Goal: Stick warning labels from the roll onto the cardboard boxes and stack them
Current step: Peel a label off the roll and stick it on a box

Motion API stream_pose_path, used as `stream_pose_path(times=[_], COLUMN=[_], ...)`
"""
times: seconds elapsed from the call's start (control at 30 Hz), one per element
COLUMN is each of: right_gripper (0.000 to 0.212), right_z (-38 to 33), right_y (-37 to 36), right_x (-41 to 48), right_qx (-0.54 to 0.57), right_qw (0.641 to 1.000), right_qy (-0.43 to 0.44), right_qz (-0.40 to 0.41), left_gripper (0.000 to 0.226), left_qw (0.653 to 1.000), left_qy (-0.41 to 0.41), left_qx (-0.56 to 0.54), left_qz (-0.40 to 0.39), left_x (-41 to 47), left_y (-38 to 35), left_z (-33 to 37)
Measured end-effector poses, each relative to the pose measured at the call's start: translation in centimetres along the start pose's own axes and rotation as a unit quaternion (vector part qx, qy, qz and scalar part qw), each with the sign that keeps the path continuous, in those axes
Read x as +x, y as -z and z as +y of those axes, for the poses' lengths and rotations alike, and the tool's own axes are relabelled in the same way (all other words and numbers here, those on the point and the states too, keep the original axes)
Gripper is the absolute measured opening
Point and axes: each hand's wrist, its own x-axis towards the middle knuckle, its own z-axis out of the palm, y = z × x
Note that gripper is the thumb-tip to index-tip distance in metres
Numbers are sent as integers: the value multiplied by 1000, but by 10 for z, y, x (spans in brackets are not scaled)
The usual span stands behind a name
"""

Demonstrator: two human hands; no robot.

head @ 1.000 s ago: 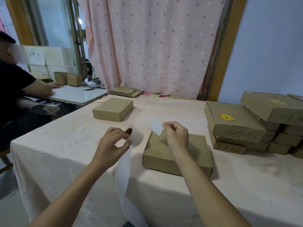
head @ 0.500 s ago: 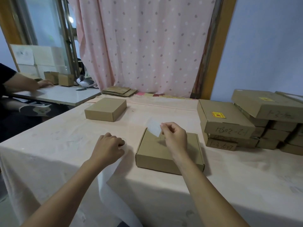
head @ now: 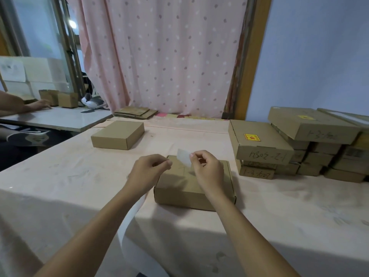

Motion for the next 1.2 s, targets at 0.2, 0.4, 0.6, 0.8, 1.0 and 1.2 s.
stream_pose_path(times=[0.2,0.4,0.6,0.8,1.0,1.2], right_gripper=[12,21,11,9,39,18], right_z=[27,47,57,56,61,72], right_y=[30,65,81,74,86,98], right_x=[0,-7,-22,-24,-15,-11], right_qx=[-246,-335,-391,-355,-300,-281], right_qw=[925,875,850,893,934,947], right_qy=[281,334,349,277,164,108], right_qz=[71,98,54,-11,-104,-114], left_gripper=[9,32,21,14,12,36], left_qw=[998,996,998,980,960,951], left_qy=[-59,-21,-17,-124,-183,-218], left_qx=[32,-55,-6,123,186,204], left_qz=[-1,-66,-66,-93,-105,-82], left_x=[1,2,15,12,11,7], left_y=[-44,-83,-104,-108,-110,-112], left_z=[22,31,14,17,5,6])
